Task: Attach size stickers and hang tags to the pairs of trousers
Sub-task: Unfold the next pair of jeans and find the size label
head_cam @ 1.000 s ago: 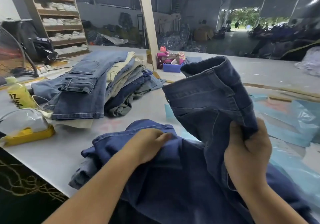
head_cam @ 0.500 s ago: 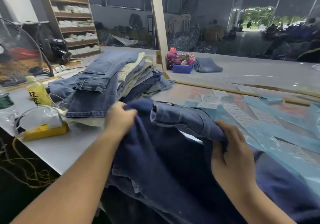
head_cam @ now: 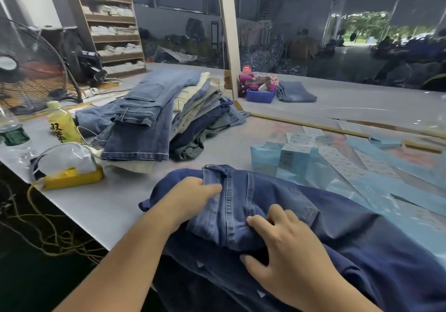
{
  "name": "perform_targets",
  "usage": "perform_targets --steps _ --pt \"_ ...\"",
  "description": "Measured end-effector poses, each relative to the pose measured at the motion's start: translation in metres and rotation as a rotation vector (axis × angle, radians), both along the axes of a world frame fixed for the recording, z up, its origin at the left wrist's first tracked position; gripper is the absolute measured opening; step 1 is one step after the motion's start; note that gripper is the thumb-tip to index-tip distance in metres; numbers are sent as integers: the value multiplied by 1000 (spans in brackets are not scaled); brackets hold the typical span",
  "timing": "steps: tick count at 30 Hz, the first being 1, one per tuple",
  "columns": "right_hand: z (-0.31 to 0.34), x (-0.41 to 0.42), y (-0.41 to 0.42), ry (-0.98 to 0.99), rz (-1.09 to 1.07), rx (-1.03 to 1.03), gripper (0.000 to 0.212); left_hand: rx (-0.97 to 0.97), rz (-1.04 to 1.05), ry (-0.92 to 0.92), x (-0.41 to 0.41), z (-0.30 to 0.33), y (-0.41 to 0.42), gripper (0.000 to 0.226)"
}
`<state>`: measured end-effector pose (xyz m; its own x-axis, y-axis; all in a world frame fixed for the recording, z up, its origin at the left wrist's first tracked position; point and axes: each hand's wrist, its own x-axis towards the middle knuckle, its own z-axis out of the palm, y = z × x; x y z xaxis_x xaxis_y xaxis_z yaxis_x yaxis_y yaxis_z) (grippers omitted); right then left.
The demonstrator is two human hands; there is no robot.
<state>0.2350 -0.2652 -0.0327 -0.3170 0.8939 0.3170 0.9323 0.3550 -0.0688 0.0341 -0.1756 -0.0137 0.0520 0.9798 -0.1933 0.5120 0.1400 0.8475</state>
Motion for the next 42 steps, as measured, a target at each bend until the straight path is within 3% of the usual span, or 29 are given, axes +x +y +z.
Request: perform_targets --steps 3,6,10,13,16,18,21,23,25,26,29,31,33,36,38,40,42 --pt "-4 -2 0 -57 -43 -121 52 96 -21 -220 0 11 -17 16" --pt "-2 1 0 -16 6 -230 59 388 -64 -50 19 20 -41 13" --pt "15 27 11 433 187 -556 42 745 -281 312 58 4 -76 28" --pt "21 36 19 1045 266 -833 41 868 -251 375 70 -11 -81 25" --pt "16 28 30 1357 50 -776 38 912 -239 381 72 -19 -81 28" --pt "10 18 39 1325 -43 -658 20 941 -260 404 73 -24 -86 26" --pt "1 7 46 1253 -78 -539 12 904 -150 216 54 -23 -83 22" --pt "-4 9 44 1337 -116 -562 23 797 0 274 31 -15 -72 15" --pt "-10 15 43 1426 -139 -592 35 515 69 420 11 -9 -58 34" --pt "-12 17 42 1464 -147 -596 40 358 66 399 5 -8 -53 46" --pt "-16 18 41 1518 -158 -598 40 188 89 130 1 -9 -43 53" --pt "-17 19 40 1506 -160 -576 36 173 99 98 1 -12 -40 40" --pt "-18 27 37 1322 -175 -399 49 127 57 48 2 -12 -42 45" --pt "-11 33 31 673 -135 30 89 109 -27 -41 12 -11 -53 61" --pt "0 27 29 301 49 181 99 181 -21 -67 19 -14 -61 68" --pt "9 22 33 54 276 153 86 242 -2 -85 25 -17 -68 71" --pt "18 18 37 10 380 -7 48 265 12 -103 26 -20 -74 73"
